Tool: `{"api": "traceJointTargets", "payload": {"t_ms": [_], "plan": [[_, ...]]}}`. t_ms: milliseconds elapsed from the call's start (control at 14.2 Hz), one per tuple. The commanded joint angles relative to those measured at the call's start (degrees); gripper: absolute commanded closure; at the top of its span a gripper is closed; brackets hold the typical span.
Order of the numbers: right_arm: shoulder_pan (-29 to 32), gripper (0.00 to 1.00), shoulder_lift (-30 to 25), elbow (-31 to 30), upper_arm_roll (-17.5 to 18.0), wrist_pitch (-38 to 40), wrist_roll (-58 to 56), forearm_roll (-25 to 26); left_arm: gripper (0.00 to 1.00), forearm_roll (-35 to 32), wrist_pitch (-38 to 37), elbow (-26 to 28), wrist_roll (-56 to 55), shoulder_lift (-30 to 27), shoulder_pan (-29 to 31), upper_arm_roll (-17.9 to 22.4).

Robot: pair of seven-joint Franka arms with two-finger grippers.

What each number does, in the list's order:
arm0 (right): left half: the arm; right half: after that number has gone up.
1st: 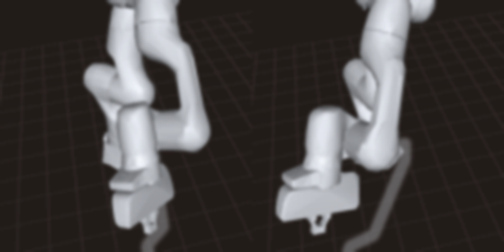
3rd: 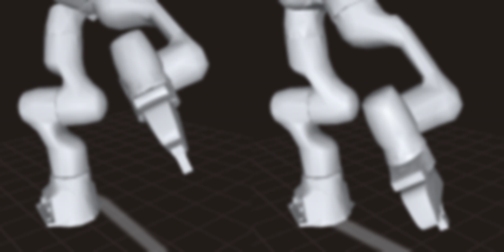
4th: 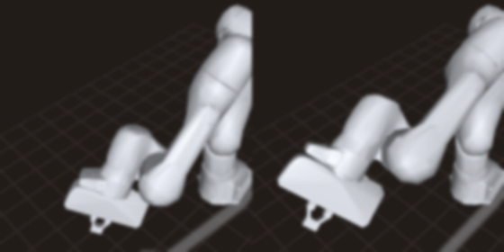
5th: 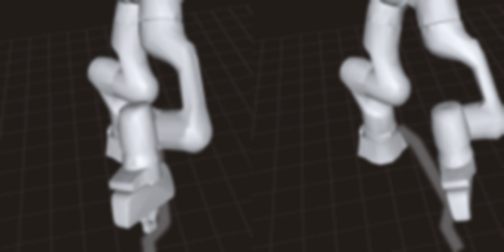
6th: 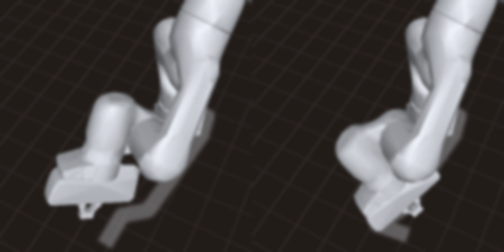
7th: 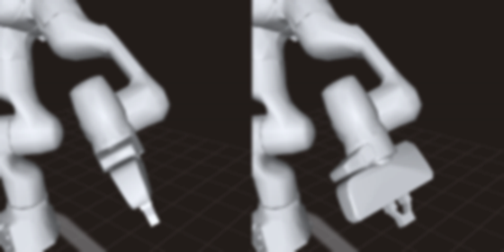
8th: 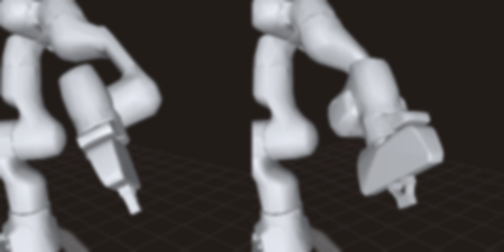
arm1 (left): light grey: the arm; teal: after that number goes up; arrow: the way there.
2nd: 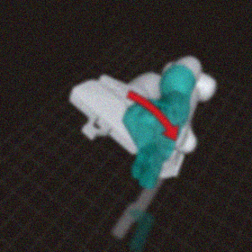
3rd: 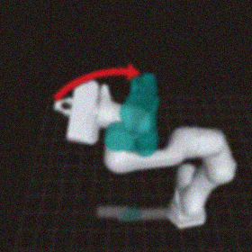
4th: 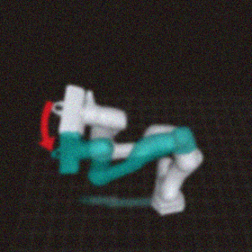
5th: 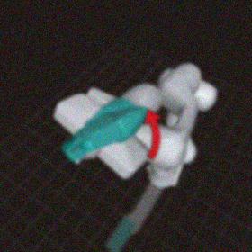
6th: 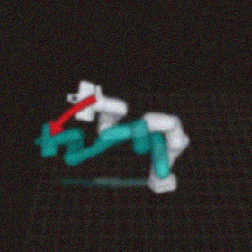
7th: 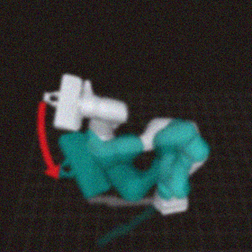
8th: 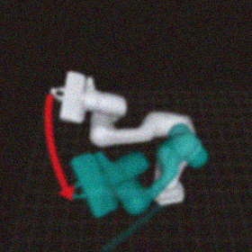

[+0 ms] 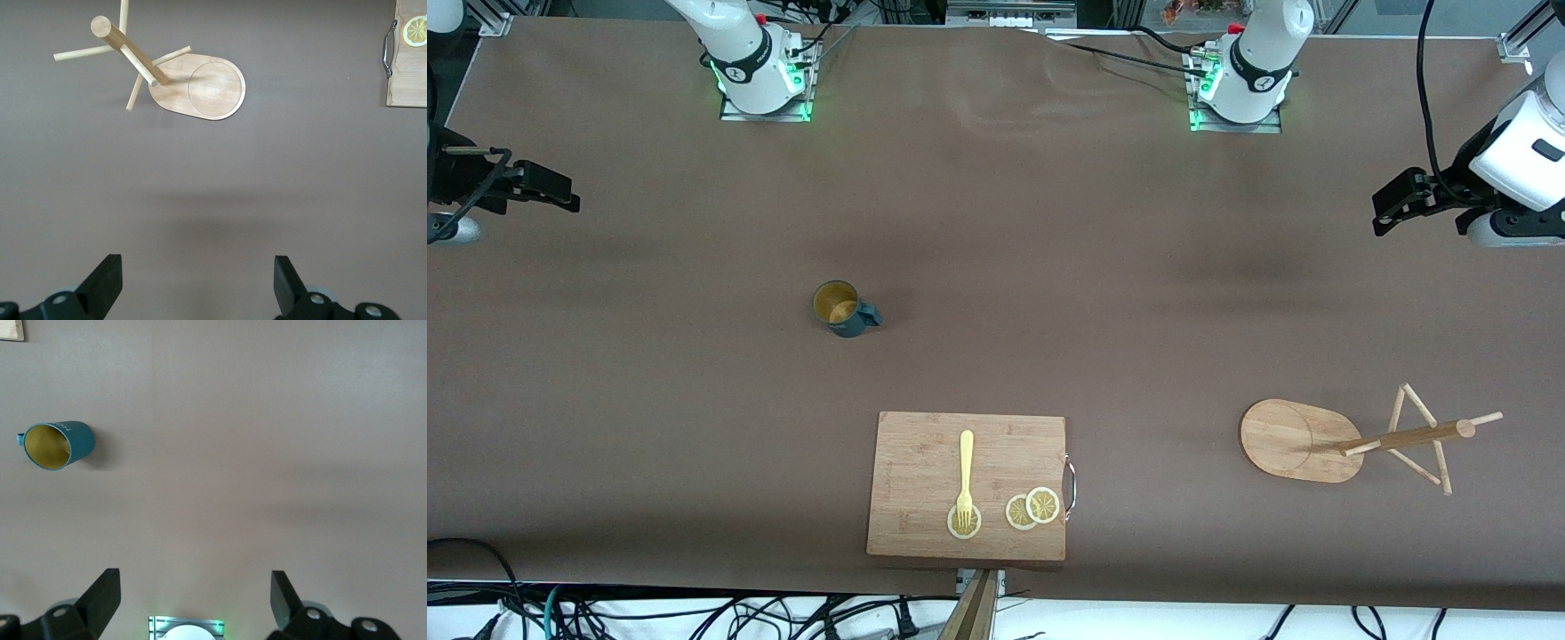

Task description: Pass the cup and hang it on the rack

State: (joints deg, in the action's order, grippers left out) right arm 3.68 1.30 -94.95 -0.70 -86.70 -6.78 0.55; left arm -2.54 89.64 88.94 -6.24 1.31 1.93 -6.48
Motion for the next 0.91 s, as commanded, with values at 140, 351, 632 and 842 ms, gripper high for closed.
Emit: {"api": "traceJointTargets", "payload": {"t_ms": [140, 351, 632, 842], "plan": [[-2.6, 0.01, 1.8, 1.6, 0.9, 1.5, -1.3, -1.2, 0.00, -1.7, -1.0, -1.3, 1.1, 0.4, -0.1, 0.0], [-6.1, 0.01, 1.9, 1.6, 0.8, 1.5, -0.7, -0.7, 0.00, -1.7, -1.0, -1.3, 1.1, 0.5, 0.0, -0.1], [-10.4, 0.01, 2.2, 1.4, 0.8, 1.1, -0.4, -1.0, 0.00, -1.7, -1.0, -1.3, 1.1, 0.5, 0.0, -0.1], [-13.7, 0.01, 3.3, 1.2, 0.8, 0.0, 0.8, -1.2, 0.00, -1.7, -1.1, -1.3, 1.1, 0.4, 0.0, 0.0]]}}
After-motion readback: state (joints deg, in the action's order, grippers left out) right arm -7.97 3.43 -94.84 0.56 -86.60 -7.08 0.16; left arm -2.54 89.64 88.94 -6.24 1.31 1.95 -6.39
